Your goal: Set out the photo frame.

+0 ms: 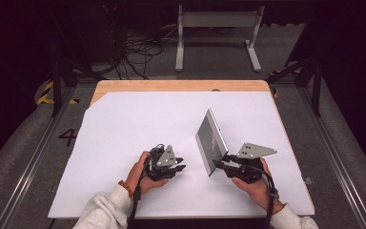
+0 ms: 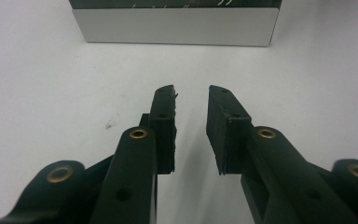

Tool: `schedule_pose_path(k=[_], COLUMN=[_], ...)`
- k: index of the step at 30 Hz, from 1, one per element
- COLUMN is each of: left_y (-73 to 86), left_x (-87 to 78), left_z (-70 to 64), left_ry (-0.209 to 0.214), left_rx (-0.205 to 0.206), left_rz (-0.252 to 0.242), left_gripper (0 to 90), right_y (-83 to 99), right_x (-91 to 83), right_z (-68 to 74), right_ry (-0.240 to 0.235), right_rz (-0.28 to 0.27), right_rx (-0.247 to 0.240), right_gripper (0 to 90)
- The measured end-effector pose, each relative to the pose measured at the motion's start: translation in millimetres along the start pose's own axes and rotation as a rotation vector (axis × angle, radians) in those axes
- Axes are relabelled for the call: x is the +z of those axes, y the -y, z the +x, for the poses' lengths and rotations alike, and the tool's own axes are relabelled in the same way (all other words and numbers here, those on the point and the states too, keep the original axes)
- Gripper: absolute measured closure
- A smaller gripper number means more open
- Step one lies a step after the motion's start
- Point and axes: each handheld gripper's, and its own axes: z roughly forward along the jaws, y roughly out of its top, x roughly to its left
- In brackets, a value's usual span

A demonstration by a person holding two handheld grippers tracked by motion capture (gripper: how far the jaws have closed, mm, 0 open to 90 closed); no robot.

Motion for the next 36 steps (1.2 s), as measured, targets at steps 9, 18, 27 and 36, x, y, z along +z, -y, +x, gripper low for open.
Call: schedule_pose_path(k=[9, 18, 27, 36], left_y=[1.9, 4.5, 5.3, 5.1], left_x=[-8.2, -12.1, -11.8, -10.9], left_z=[-0.8, 0.9, 3.7, 3.5], left_ry=[-0.010, -0.010, -0.018, -0.028], left_rx=[0.001, -0.003, -0.007, -0.006], left_rz=[-0.013, -0.013, -0.011, 0.005], left_gripper=[70.5, 68.6, 65.6, 63.7], right_y=[-0.1, 1.0, 3.0, 6.5], right_x=[-1.5, -4.1, -7.4, -4.0], right_z=[-3.5, -4.6, -8.3, -12.9], right_ry=[0.008, 0.027, 0.054, 0.041], right_rz=[0.007, 0.010, 0.024, 0.044], right_rx=[-0.012, -0.019, -0.015, -0.011], right_gripper=[68.5, 67.6, 66.8, 73.5])
